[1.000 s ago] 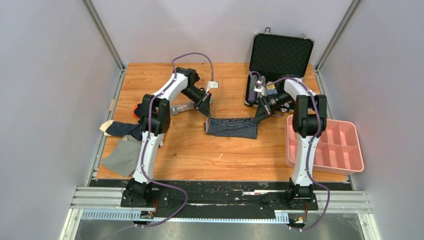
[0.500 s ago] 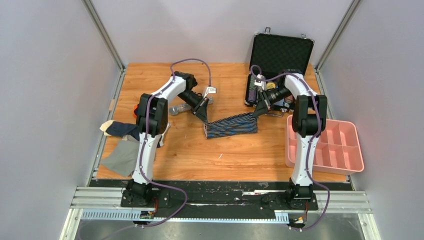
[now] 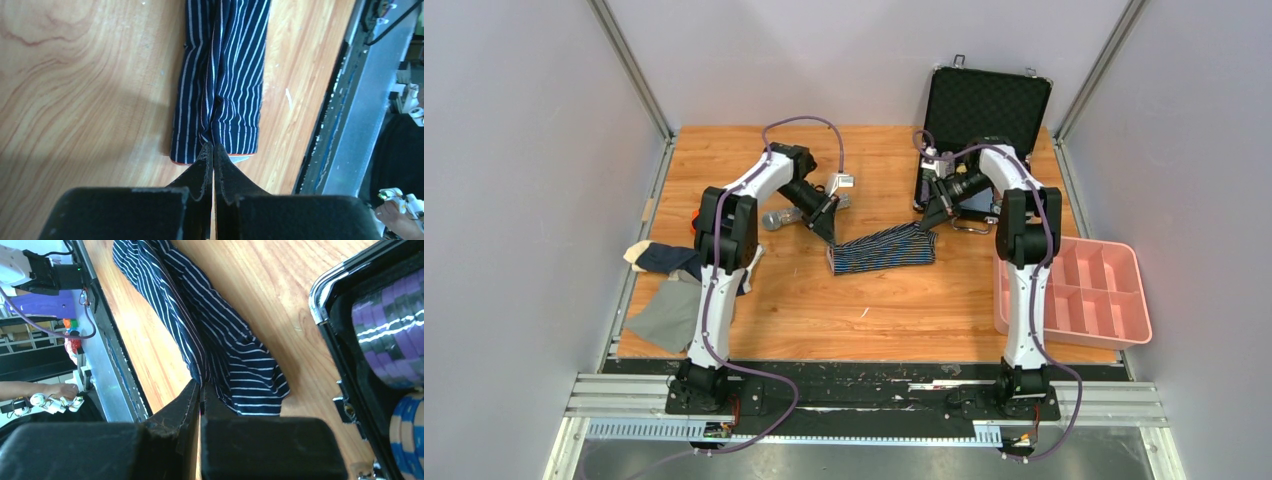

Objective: Roll the underwear
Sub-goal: Fold the underwear at the center of the board.

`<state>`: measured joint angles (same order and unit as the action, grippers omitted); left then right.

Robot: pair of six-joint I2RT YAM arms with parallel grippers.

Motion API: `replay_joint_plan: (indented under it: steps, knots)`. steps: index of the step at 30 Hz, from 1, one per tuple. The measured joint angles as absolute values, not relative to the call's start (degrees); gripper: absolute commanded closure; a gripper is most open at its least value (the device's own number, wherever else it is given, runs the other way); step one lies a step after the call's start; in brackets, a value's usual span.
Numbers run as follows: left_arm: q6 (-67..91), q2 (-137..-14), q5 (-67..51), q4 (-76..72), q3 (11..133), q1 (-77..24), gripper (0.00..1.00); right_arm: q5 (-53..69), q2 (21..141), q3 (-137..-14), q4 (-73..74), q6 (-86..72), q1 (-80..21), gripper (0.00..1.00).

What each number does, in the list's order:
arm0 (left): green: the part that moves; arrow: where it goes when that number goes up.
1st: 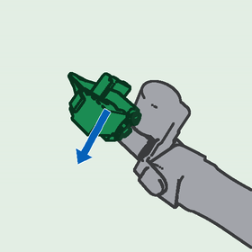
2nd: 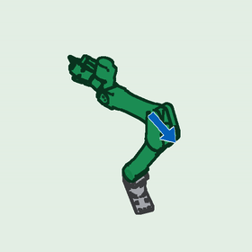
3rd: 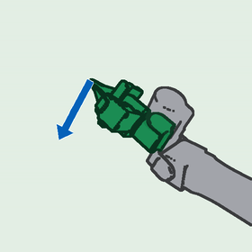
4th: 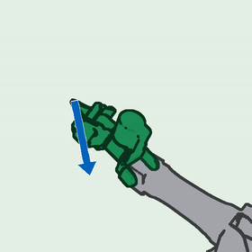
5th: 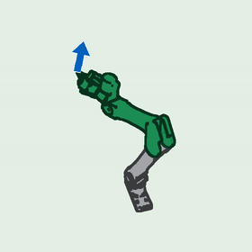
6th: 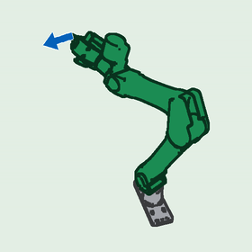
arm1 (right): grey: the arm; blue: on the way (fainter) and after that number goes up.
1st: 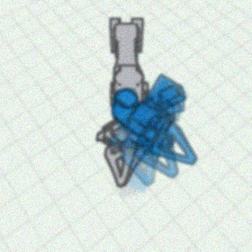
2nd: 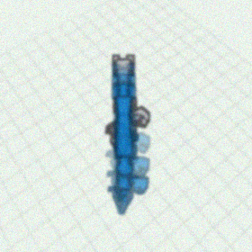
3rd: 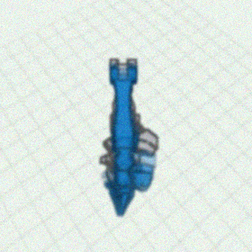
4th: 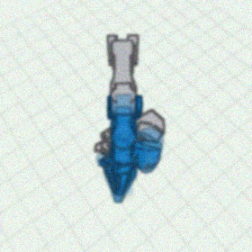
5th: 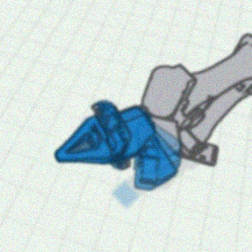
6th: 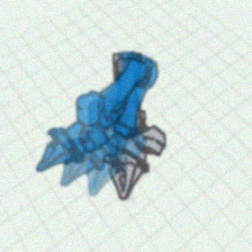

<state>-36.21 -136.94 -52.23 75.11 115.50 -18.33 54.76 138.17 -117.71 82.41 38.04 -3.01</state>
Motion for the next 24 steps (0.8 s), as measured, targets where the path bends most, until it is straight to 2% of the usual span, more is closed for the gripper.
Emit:
replay_joint_plan:
  steps: [6, 9, 13, 17, 18, 20, 24]
  knots:
    - [-33.8, -136.9, -48.0, 70.9, 114.1, -18.3, 0.99, 51.5, 140.3, -117.8, 78.4, 33.8, -4.0, 1.00]
    - [-32.8, -136.9, -46.3, 68.9, 114.1, -18.3, 0.94, 49.7, 141.9, -118.1, 76.9, 32.5, -4.1, 0.97]
    - [-31.2, -136.9, -44.5, 66.6, 114.1, -18.2, 0.84, 47.9, 142.5, -118.1, 75.5, 31.0, -4.1, 0.86]
    - [-30.0, -136.9, -42.8, 65.3, 114.1, -18.2, 0.71, 47.6, 142.4, -118.6, 74.7, 29.9, -4.3, 0.71]
    - [-29.8, -136.8, -42.5, 64.8, 114.0, -18.1, 0.65, 47.7, 142.2, -118.7, 74.8, 29.8, -4.4, 0.68]
    - [-28.9, -135.7, -41.8, 63.1, 112.6, -17.9, 0.60, 47.5, 141.6, -118.9, 74.4, 29.5, -4.5, 0.58]
    - [-26.3, -130.1, -41.2, 59.5, 108.5, -17.3, 0.58, 46.9, 137.6, -118.7, 73.8, 28.8, -4.7, 0.54]
